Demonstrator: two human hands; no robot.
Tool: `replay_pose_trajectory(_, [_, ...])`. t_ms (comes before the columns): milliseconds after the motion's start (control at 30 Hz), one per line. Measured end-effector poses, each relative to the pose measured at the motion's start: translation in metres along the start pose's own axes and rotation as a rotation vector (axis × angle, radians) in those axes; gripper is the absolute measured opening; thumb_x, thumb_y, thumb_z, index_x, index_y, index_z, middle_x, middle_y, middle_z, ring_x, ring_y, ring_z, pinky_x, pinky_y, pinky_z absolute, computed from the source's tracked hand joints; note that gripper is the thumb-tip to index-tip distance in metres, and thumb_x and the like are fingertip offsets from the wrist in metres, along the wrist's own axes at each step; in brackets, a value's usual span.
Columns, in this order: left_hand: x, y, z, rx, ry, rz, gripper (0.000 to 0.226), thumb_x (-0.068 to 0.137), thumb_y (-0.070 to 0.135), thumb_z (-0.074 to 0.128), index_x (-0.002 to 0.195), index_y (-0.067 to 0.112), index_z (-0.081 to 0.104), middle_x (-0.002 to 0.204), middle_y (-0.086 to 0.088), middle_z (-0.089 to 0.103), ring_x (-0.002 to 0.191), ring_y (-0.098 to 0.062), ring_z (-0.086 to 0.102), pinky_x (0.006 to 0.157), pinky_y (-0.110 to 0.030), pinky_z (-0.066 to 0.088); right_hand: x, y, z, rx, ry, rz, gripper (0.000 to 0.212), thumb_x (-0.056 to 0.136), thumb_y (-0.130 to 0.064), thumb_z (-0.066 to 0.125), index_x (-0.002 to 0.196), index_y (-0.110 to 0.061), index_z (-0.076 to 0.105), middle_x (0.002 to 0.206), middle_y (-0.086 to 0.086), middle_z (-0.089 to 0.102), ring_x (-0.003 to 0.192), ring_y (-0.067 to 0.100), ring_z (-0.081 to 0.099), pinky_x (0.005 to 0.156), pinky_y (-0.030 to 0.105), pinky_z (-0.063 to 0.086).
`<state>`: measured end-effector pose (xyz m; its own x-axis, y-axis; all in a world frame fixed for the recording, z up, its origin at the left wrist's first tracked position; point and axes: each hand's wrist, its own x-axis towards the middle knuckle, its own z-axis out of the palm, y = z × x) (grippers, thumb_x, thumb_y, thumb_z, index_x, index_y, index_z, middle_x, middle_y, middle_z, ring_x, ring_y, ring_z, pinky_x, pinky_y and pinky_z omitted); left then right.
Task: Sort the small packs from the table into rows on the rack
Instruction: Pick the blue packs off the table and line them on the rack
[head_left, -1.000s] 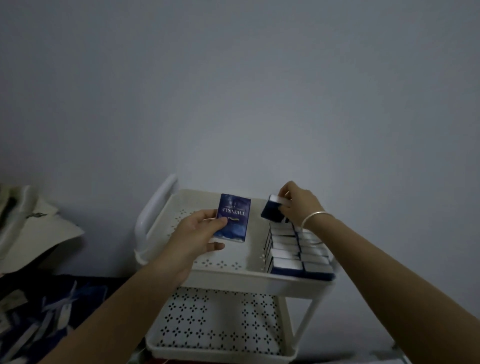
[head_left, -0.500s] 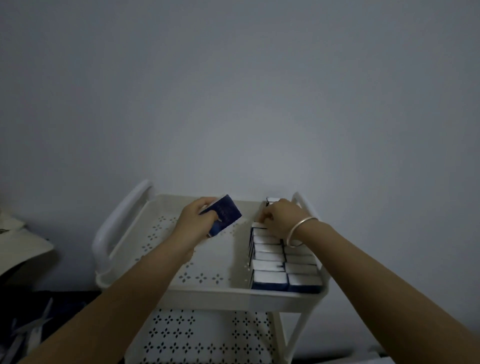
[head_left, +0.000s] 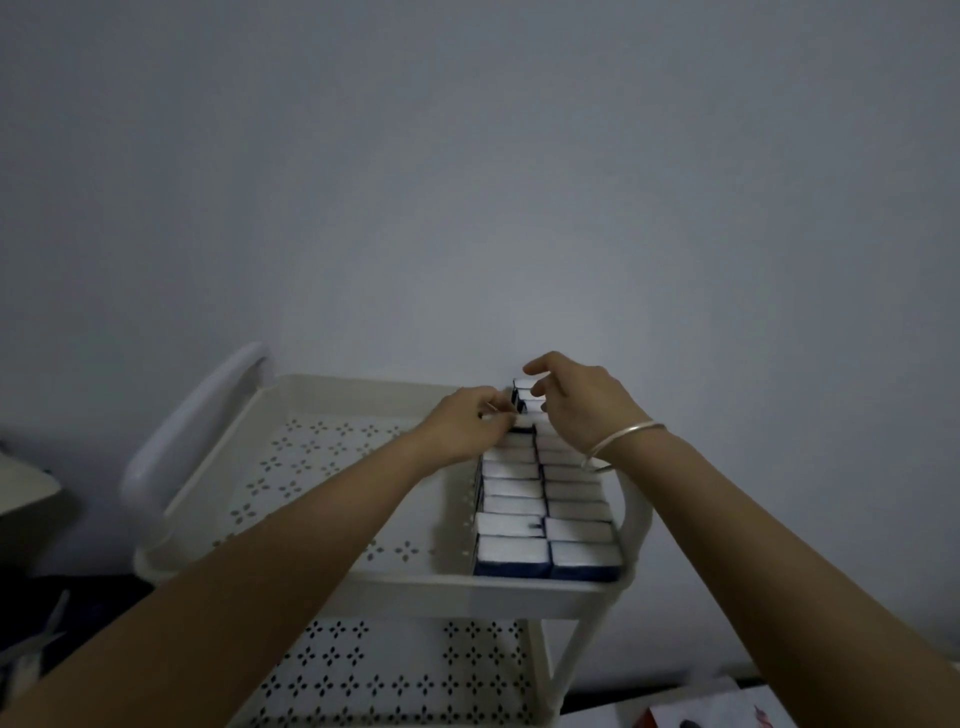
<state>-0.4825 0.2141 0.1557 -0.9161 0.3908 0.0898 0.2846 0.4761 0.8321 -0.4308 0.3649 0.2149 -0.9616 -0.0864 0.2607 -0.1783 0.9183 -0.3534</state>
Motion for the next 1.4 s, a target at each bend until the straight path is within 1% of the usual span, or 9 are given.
replay_pose_trajectory(100, [0.000, -0.003, 0.006, -0.041, 0.015, -0.089, 0.032, 0.098, 0.036, 0.044, 0.097, 0.013, 0.065, 0.096, -0.003, 0.062, 0.090, -0.018, 0.056, 0.078, -0.030, 0.041, 0.000, 0.002, 0.003, 0.029, 0.019, 0.001, 0.036, 0.096, -0.010, 0.033, 0.127, -0.017, 0.050, 0.111, 0.010, 0.067, 0.098, 0.027, 0.063, 0.088, 0.040, 0.048])
replay_pose_trajectory(233, [-0.006, -0.001, 0.008, -0.060, -0.005, -0.124, 0.035, 0.101, 0.031, 0.039, 0.130, 0.017, 0.054, 0.131, -0.003, 0.056, 0.118, -0.018, 0.052, 0.094, -0.028, 0.040, -0.004, -0.006, 0.008, 0.067, 0.016, 0.005, 0.035, 0.097, -0.011, 0.033, 0.128, -0.016, 0.049, 0.111, 0.008, 0.067, 0.098, 0.024, 0.063, 0.089, 0.036, 0.048])
replay_pose_trajectory(367, [-0.023, 0.014, -0.011, -0.012, 0.201, -0.047, 0.034, 0.101, 0.032, 0.040, 0.129, 0.019, 0.054, 0.131, 0.000, 0.057, 0.118, -0.015, 0.052, 0.089, -0.023, 0.036, -0.018, -0.028, 0.006, 0.129, 0.079, -0.040, 0.031, 0.098, -0.015, 0.035, 0.121, -0.016, 0.056, 0.106, 0.003, 0.070, 0.092, 0.020, 0.064, 0.087, 0.035, 0.049])
replay_pose_trajectory(533, [-0.102, 0.017, -0.064, -0.191, 0.361, 0.152, 0.022, 0.099, 0.014, 0.044, 0.106, 0.019, 0.064, 0.106, 0.001, 0.068, 0.091, -0.016, 0.066, 0.081, -0.040, 0.057, -0.069, -0.101, 0.017, 0.348, 0.176, -0.195, 0.036, 0.100, -0.030, 0.036, 0.088, -0.016, 0.067, 0.070, -0.004, 0.068, 0.062, 0.012, 0.060, 0.069, 0.037, 0.050])
replay_pose_trajectory(700, [-0.214, -0.023, -0.105, -0.202, 0.564, 0.225, 0.022, 0.100, 0.005, 0.042, 0.100, 0.011, 0.063, 0.086, -0.004, 0.069, 0.059, -0.017, 0.061, 0.049, -0.027, 0.049, -0.132, -0.157, 0.081, 0.463, 0.010, -0.345, 0.036, 0.098, -0.034, 0.040, 0.075, -0.021, 0.064, 0.061, -0.001, 0.064, 0.054, 0.013, 0.058, 0.059, 0.035, 0.047])
replay_pose_trajectory(833, [-0.302, -0.097, -0.112, -0.088, 0.664, -0.010, 0.022, 0.100, 0.006, 0.043, 0.095, 0.015, 0.063, 0.074, 0.009, 0.068, 0.051, -0.014, 0.058, 0.048, -0.021, 0.046, -0.174, -0.173, 0.183, 0.373, -0.336, -0.301, 0.028, 0.094, -0.031, 0.047, 0.079, -0.017, 0.065, 0.070, 0.003, 0.068, 0.063, 0.018, 0.062, 0.063, 0.038, 0.051])
replay_pose_trajectory(967, [-0.390, -0.177, -0.105, 0.053, 0.643, -0.365, 0.019, 0.100, 0.012, 0.044, 0.102, 0.018, 0.063, 0.083, 0.006, 0.069, 0.064, -0.017, 0.062, 0.062, -0.034, 0.054, -0.208, -0.176, 0.274, 0.329, -0.636, -0.198, 0.016, 0.089, -0.016, 0.053, 0.096, -0.015, 0.068, 0.097, 0.005, 0.070, 0.091, 0.022, 0.065, 0.078, 0.028, 0.050])
replay_pose_trajectory(1200, [-0.476, -0.250, -0.090, 0.207, 0.482, -0.669, 0.012, 0.098, 0.027, 0.051, 0.103, 0.035, 0.058, 0.093, 0.012, 0.068, 0.074, -0.006, 0.064, 0.070, -0.038, 0.054, -0.195, -0.213, 0.357, -0.018, -0.516, -0.387, 0.069, 0.083, -0.008, 0.057, 0.145, -0.024, 0.031, 0.151, 0.012, 0.025, 0.131, 0.033, 0.036, 0.099, 0.040, 0.043])
replay_pose_trajectory(1400, [-0.467, -0.267, -0.080, 0.387, 0.368, -0.580, 0.017, 0.098, 0.022, 0.048, 0.109, 0.029, 0.060, 0.104, 0.007, 0.064, 0.083, -0.011, 0.059, 0.073, -0.032, 0.050, -0.183, -0.221, 0.400, -0.242, -0.609, -0.348, 0.049, 0.085, -0.018, 0.058, 0.132, -0.018, 0.046, 0.141, 0.019, 0.037, 0.125, 0.038, 0.040, 0.092, 0.044, 0.043])
